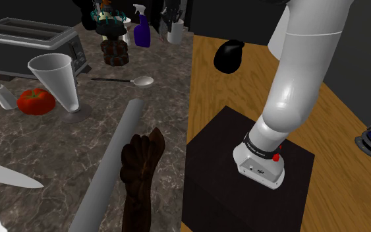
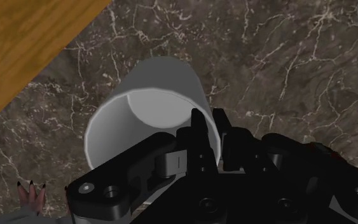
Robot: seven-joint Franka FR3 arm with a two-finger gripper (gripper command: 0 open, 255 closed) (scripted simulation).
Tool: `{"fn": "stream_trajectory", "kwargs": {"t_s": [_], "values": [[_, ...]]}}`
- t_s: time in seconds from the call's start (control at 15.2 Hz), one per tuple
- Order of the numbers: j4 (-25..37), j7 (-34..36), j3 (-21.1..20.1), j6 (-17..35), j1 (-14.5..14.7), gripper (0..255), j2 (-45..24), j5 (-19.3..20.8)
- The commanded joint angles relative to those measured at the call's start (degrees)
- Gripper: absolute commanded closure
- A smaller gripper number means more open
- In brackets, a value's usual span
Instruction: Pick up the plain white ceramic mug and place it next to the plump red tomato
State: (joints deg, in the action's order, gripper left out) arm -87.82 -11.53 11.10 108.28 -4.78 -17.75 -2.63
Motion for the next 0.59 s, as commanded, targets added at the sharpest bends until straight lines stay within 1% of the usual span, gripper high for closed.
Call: {"fn": "stream_trajectory", "kwargs": {"t_s": [0.0, 0.33, 0.4, 0.53], "values": [[1.45, -0.03, 0.04, -1.59, -0.06, 255, 0.12, 0.03], [5.35, -0.02, 0.09, -5.45, -0.18, 255, 0.09, 0.05], [5.45, -0.02, 0.1, -5.56, -0.18, 255, 0.1, 0.05], [2.43, 2.46, -0.6, -4.69, 1.64, 255, 2.29, 0.77]]}}
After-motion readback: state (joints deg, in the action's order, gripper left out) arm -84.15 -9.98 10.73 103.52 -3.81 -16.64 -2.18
